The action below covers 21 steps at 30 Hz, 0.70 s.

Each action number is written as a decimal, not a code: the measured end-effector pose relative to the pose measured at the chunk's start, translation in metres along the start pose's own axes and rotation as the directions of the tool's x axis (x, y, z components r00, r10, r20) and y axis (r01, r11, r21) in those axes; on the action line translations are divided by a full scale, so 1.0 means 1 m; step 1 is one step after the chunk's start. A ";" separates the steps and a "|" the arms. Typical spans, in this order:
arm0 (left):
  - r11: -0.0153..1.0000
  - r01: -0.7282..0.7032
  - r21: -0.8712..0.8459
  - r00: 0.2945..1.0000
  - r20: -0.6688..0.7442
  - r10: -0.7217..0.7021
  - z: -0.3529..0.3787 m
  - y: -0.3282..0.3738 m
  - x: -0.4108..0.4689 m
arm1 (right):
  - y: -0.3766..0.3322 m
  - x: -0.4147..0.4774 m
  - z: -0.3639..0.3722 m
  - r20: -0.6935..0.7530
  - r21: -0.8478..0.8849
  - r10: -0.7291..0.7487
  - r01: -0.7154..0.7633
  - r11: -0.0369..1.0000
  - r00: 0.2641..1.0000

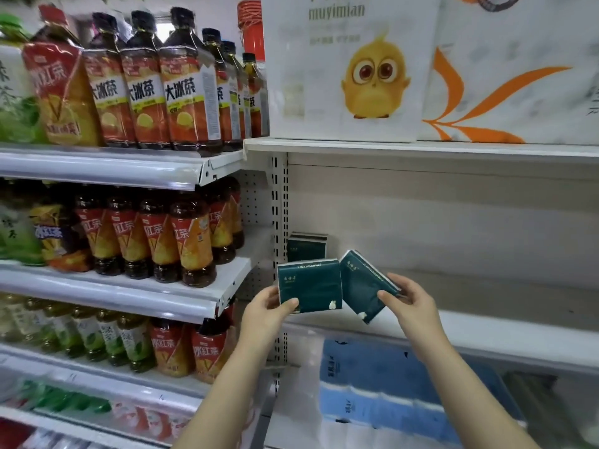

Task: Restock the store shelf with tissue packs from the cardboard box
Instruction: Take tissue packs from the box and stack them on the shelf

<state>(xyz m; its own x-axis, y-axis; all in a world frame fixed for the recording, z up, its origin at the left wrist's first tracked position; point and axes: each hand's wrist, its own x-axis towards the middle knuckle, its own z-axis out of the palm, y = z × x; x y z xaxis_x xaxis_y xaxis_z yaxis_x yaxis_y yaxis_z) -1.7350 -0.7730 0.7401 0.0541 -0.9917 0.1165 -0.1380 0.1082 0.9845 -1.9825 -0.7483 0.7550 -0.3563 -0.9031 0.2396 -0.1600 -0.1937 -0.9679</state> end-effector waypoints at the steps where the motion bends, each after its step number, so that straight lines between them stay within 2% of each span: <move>1: 1.000 0.003 0.002 1.000 -0.009 -0.003 0.000 -0.002 0.011 | 0.005 0.007 0.005 -0.006 -0.005 0.009 -0.009 1.000 1.000; 8: 0.999 0.042 0.004 0.999 0.000 -0.042 0.004 -0.019 0.092 | 0.032 0.054 0.044 -0.136 0.019 0.087 -0.086 0.996 0.987; 12: 0.999 0.018 0.030 1.000 -0.004 -0.018 0.009 -0.037 0.128 | 0.044 0.077 0.061 -0.185 0.018 0.103 -0.102 0.995 0.977; 17: 0.995 0.091 0.038 0.996 -0.017 -0.090 0.017 -0.049 0.157 | 0.054 0.097 0.070 -0.210 -0.035 0.092 -0.102 0.994 0.973; 21: 0.979 0.152 0.133 0.988 -0.012 -0.152 0.027 -0.054 0.177 | 0.057 0.108 0.073 -0.249 -0.016 0.100 -0.108 0.994 0.963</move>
<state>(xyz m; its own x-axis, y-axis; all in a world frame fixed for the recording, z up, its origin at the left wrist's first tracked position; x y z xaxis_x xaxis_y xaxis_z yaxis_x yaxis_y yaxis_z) -1.7444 -0.9560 0.7041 0.0868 -0.9957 -0.0329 -0.2587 -0.0544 0.9644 -1.9624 -0.8848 0.7201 -0.5883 -0.7942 0.1524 -0.1351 -0.0893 -0.9868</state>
